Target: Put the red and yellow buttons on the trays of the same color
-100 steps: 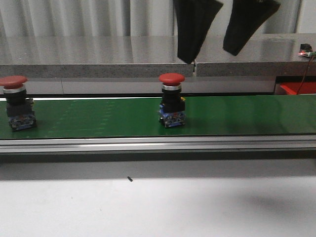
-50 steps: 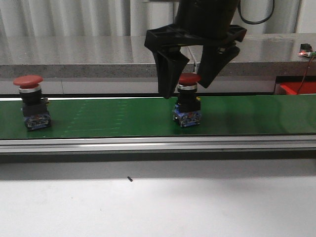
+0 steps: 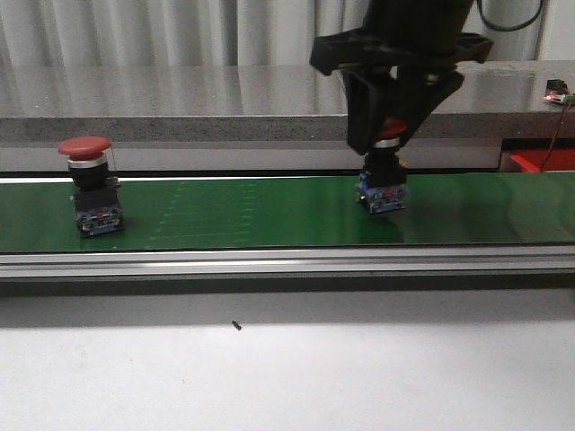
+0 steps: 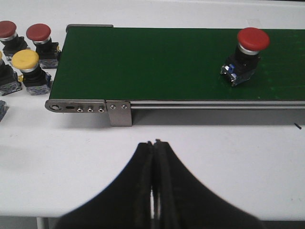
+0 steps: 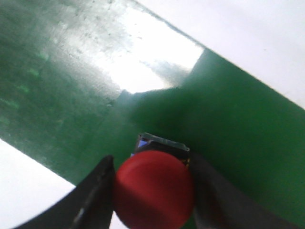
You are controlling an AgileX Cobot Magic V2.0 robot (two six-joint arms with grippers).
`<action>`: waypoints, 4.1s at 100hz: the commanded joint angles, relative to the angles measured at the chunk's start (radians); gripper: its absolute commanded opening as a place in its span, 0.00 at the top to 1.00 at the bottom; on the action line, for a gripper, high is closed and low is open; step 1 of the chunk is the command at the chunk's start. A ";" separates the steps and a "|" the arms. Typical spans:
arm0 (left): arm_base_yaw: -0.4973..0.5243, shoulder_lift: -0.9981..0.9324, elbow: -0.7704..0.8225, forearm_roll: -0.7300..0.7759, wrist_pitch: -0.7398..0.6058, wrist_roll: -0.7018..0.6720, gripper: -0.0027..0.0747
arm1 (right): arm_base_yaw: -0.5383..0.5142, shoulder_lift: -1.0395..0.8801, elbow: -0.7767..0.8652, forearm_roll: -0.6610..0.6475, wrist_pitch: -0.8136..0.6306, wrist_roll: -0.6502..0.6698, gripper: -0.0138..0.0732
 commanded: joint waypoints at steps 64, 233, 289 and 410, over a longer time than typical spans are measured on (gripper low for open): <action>-0.008 0.006 -0.026 -0.016 -0.059 -0.001 0.99 | -0.580 -0.134 -0.036 0.000 -0.067 -0.012 0.64; -0.008 0.006 -0.026 -0.016 -0.060 -0.001 0.99 | -0.759 0.144 -0.240 0.117 -0.161 -0.032 0.25; -0.008 0.006 -0.026 -0.016 -0.060 -0.001 0.99 | -0.602 -0.106 -0.102 0.108 -0.073 -0.032 0.31; -0.008 0.006 -0.026 -0.016 -0.060 -0.001 0.99 | -0.073 -0.239 0.089 0.117 0.046 -0.282 0.34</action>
